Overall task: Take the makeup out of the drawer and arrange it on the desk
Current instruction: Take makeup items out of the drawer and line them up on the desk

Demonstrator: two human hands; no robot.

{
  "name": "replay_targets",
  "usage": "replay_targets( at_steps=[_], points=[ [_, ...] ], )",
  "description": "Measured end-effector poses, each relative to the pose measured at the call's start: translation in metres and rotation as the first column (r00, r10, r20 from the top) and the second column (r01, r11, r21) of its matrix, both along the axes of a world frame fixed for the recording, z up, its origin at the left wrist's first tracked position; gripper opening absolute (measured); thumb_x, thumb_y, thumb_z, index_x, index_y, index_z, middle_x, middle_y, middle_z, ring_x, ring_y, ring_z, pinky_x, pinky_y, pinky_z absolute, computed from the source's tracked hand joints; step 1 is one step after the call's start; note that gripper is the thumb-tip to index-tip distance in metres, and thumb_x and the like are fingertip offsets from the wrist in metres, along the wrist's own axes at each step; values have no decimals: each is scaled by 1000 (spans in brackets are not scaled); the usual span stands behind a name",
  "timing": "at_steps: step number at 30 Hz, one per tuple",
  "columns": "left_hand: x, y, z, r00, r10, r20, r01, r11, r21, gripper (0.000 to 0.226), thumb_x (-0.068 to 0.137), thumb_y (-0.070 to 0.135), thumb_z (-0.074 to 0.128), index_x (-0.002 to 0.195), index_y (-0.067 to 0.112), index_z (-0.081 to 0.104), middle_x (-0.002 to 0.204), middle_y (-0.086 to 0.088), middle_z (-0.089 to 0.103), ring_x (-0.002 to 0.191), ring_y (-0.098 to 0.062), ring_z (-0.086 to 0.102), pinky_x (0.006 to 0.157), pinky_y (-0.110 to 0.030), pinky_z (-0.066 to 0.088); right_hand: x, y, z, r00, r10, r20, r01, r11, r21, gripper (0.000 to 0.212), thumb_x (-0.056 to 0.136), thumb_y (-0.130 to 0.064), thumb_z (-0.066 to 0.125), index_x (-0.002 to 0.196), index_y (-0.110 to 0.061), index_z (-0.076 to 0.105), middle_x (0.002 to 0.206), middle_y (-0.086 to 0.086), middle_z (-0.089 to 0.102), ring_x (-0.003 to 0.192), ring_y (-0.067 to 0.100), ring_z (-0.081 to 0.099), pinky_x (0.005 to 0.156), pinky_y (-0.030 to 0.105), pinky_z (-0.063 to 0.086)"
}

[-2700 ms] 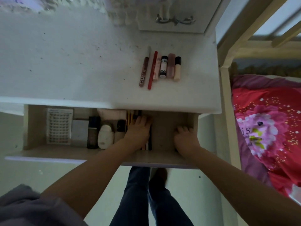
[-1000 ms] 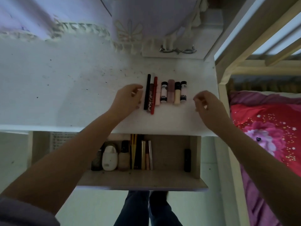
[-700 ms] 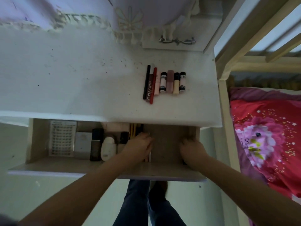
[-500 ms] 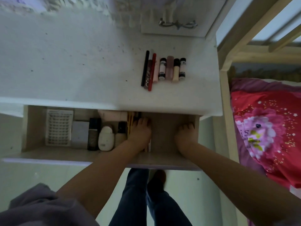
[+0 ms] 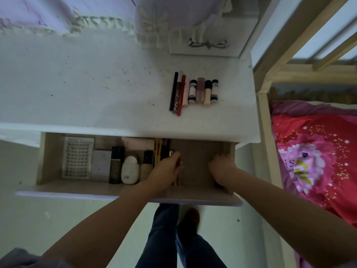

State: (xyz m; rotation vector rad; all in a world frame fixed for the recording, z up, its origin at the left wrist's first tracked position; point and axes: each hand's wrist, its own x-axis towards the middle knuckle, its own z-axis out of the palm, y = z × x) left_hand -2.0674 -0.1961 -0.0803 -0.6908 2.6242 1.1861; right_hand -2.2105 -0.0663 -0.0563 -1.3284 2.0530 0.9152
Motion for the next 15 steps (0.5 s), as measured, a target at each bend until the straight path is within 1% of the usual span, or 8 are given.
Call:
replay_targets(
  at_steps=[3, 5, 7, 9, 10, 12, 13, 15],
  points=[
    [2, -3, 20, 996, -34, -80, 36, 999, 27, 18, 92, 24, 55, 108, 21, 47, 90, 8, 58, 81, -12, 59, 63, -17, 44, -1, -1, 22, 995, -44, 89, 46, 999, -21, 27, 90, -18, 56, 114, -6, 59, 118, 15, 53, 108, 30, 54, 87, 36, 43],
    [3, -14, 41, 987, -12, -160, 19, 999, 38, 18, 90, 24, 58, 106, 26, 50, 88, 16, 56, 80, -1, 57, 66, -11, 42, -5, 2, 45, 945, -189, 269, 217, 973, -79, 22, 91, -20, 54, 107, -6, 59, 112, 13, 58, 99, 26, 58, 76, 32, 46],
    [1, -38, 69, 966, 81, -247, -63, 995, 79, 19, 88, 25, 59, 104, 33, 51, 87, 19, 58, 80, 5, 58, 69, -7, 46, -20, 3, 75, 838, -294, 459, 405, 899, -164, 17, 90, -26, 57, 100, -12, 58, 99, 5, 62, 82, 14, 60, 63, 21, 45],
    [-9, -71, 96, 929, 203, -309, -172, 977, 127, 19, 88, 23, 59, 102, 34, 53, 87, 16, 61, 80, 6, 60, 69, -5, 47, -47, 0, 106, 694, -362, 623, 592, 779, -207, 7, 87, -27, 63, 90, -23, 58, 85, -4, 62, 63, 2, 57, 52, 12, 42],
    [-18, -89, 106, 905, 268, -329, -227, 961, 159, 18, 88, 20, 59, 102, 31, 55, 85, 13, 63, 75, 3, 62, 66, -7, 49, -63, -3, 119, 606, -389, 693, 679, 708, -196, 6, 86, -23, 64, 88, -25, 59, 82, -3, 63, 60, 1, 57, 50, 12, 44],
    [-42, -122, 119, 876, 351, -330, -302, 934, 193, 16, 89, 15, 59, 101, 26, 59, 80, 6, 66, 66, -2, 63, 57, -13, 50, -97, -11, 136, 458, -433, 776, 804, 574, -154, 7, 87, -17, 64, 93, -20, 62, 86, 3, 65, 64, 5, 59, 50, 10, 46],
    [-56, -134, 122, 879, 360, -312, -319, 932, 174, 15, 89, 14, 59, 101, 24, 61, 78, 3, 66, 63, -5, 62, 55, -15, 50, -114, -15, 141, 418, -457, 785, 837, 530, -137, 9, 87, -17, 63, 97, -17, 64, 89, 4, 66, 68, 8, 60, 50, 9, 46],
    [-83, -153, 119, 898, 358, -258, -338, 934, 120, 14, 90, 17, 59, 103, 20, 62, 75, 2, 64, 60, -6, 60, 53, -18, 47, -142, -27, 141, 391, -498, 774, 865, 486, -124, 16, 89, -21, 61, 103, -14, 65, 91, 5, 65, 75, 11, 60, 52, 10, 46]
  ],
)
